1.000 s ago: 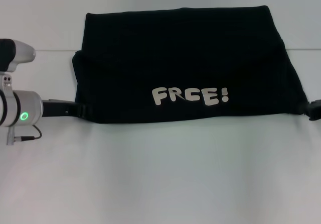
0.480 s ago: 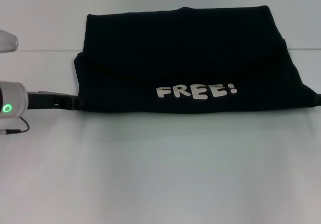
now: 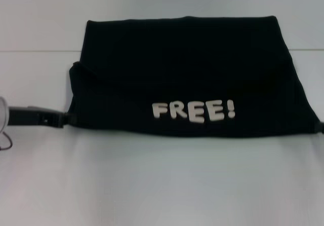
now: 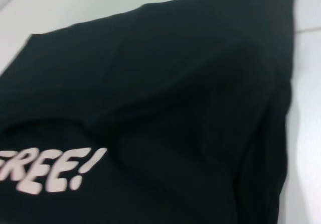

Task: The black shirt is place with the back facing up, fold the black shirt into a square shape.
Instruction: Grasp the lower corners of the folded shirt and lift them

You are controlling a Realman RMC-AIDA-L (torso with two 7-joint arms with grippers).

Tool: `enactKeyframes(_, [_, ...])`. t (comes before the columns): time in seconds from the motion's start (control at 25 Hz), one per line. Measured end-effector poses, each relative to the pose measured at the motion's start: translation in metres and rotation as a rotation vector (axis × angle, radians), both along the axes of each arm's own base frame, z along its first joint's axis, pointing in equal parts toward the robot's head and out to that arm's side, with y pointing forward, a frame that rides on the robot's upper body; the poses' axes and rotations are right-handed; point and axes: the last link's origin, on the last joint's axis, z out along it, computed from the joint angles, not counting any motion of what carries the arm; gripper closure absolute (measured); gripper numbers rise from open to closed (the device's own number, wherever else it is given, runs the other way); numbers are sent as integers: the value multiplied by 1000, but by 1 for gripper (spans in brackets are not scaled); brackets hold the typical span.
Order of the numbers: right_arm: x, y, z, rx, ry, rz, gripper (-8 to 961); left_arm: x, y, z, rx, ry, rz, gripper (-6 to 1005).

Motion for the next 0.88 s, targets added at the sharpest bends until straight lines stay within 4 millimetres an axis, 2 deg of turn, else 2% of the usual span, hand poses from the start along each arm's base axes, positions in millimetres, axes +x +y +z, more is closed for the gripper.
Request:
enactKeyframes(0.28, [12, -52, 1, -32, 113, 45, 954, -4, -39, 4, -127, -95, -39, 1001])
enactKeyframes(0.32, [16, -70, 4, -36, 151, 62, 954, -5, -45, 4, -143, -111, -42, 1000])
enactKeyframes(0.36, [16, -70, 4, -36, 151, 62, 954, -5, -52, 5, -165, -135, -48, 1000])
enactKeyframes(0.48, [22, -98, 9, -32, 199, 83, 954, -7, -73, 10, -217, -202, -77, 1000])
enactKeyframes(0.56, [27, -119, 13, -21, 223, 92, 954, -7, -78, 11, -229, -215, -85, 1000])
enactKeyframes(0.6, [29, -126, 14, -17, 230, 92, 955, -10, -91, 13, -261, -246, -94, 1000])
enactKeyframes(0.88, [37, -170, 14, -34, 266, 85, 955, -16, -126, 16, -354, -316, -85, 1000])
